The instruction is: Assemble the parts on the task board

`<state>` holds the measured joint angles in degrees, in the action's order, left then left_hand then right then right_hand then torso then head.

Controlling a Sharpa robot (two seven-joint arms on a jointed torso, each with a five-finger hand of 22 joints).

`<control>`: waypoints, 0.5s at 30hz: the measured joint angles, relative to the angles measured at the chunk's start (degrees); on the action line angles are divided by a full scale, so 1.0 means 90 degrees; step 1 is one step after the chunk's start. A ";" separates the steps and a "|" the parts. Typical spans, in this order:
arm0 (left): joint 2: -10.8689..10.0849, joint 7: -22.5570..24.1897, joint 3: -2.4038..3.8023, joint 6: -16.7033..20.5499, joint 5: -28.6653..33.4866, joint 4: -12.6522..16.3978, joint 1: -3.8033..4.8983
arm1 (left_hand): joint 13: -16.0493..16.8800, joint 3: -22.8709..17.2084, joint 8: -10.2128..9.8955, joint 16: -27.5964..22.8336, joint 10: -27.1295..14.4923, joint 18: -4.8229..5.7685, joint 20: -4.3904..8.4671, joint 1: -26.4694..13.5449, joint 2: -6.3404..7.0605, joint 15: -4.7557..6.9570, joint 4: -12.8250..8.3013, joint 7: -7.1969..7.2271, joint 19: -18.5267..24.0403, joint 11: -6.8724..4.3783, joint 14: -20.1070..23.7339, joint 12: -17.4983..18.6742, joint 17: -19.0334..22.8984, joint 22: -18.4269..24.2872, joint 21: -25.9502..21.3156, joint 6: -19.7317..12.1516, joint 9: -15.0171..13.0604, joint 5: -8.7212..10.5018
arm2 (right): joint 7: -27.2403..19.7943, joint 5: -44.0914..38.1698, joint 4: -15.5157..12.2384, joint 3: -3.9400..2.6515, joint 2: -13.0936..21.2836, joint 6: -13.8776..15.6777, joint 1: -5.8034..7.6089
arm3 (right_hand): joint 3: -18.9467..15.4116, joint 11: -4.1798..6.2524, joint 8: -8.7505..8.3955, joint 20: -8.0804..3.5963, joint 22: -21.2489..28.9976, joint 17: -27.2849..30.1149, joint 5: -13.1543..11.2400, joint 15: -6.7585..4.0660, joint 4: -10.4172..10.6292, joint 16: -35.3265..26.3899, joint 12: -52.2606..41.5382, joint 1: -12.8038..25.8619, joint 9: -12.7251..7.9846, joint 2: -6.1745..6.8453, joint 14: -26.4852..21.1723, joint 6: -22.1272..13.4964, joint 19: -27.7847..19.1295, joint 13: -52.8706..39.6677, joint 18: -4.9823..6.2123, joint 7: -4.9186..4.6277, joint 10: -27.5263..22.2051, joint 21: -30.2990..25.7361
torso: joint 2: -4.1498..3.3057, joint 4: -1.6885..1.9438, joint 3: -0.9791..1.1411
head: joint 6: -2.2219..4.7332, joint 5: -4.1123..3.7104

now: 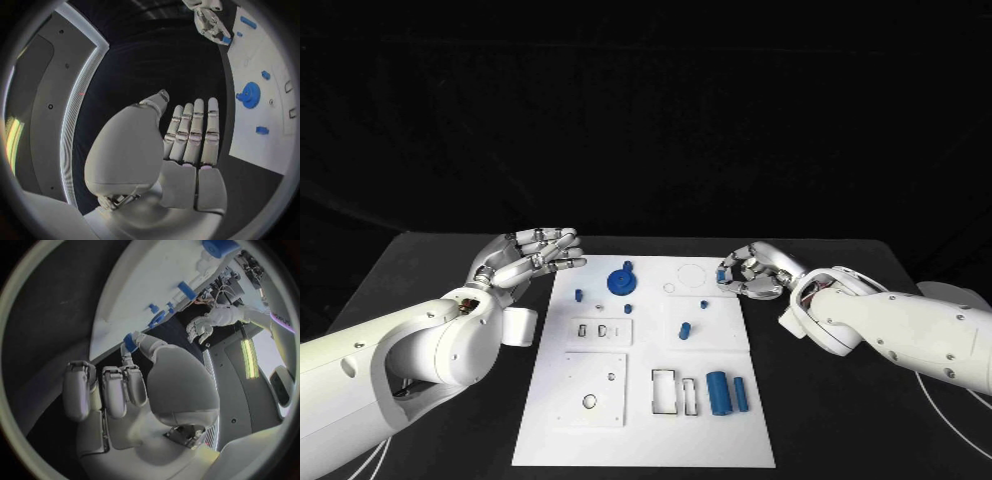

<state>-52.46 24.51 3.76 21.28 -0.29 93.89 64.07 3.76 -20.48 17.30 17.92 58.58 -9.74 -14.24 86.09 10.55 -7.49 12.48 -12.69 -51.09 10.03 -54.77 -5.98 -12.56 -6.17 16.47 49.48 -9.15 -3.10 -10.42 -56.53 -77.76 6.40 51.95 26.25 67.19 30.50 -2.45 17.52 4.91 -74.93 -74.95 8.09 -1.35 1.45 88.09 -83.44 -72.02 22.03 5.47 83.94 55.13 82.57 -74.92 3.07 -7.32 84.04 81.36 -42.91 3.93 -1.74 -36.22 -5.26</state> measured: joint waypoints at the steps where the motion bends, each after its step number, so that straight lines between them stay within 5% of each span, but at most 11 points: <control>1: 0.0000 -0.0002 0.0000 -0.0001 0.0000 -0.0006 0.0000 | 0.0000 0.0000 0.0000 0.0000 0.0000 0.0000 0.0000 0.0000 0.0000 0.0000 0.0000 0.0000 0.0000 0.0000 0.0000 0.0000 0.0000 0.0000 0.0000 0.0000 0.0000 0.0000 | 0.0050 -0.0001 -0.0062 -0.0001 -0.0006 0.0015 0.0017 | 0.0009 0.0000 0.0000 -0.0003 0.0000 0.0000 -0.0003 0.0000 0.0008 0.0000 0.0000 0.0008 -0.0001 -0.0008 0.0000 0.0000 -0.0003 0.0000 0.0000 0.0000 0.0000 0.0000 | 0.0002 -0.0001 -0.0004 | 0.0002 0.0000; 15: 0.0114 -0.0025 -0.0003 -0.0019 0.0000 -0.0173 0.0000 | 0.0000 0.0000 -0.0023 -0.0025 0.0000 0.0000 0.0000 0.0000 0.0000 0.0000 0.0000 0.0000 0.0000 0.0000 0.0000 0.0000 -0.0005 0.0005 0.0000 0.0000 -0.0001 0.0000 | 0.1549 -0.0761 -0.0943 -0.0011 -0.0752 0.0170 0.0294 | 0.0086 0.0022 -0.0001 -0.0022 0.0001 0.0001 0.0062 -0.0023 -0.0037 0.0000 0.0025 0.0035 -0.0010 -0.0035 0.0023 -0.0002 -0.0023 0.0001 0.0000 0.0001 -0.0023 -0.0004 | 0.0089 -0.0012 -0.0024 | -0.0100 0.0192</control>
<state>-51.43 24.29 3.74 21.11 -0.29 92.33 64.06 3.76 -20.48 17.10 17.70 58.58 -9.75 -14.24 86.09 10.55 -7.49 12.48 -12.69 -51.09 10.03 -54.77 -5.98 -12.60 -6.12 16.47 49.48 -9.16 -3.10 3.52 -63.38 -86.25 6.30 45.18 27.78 69.83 31.27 -2.25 17.51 4.71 -74.92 -74.95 8.65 -1.56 1.12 88.09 -83.21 -71.71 21.94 5.16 84.14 55.12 82.36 -74.91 3.07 -7.31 83.83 81.32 -42.11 3.82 -1.96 -37.12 -3.54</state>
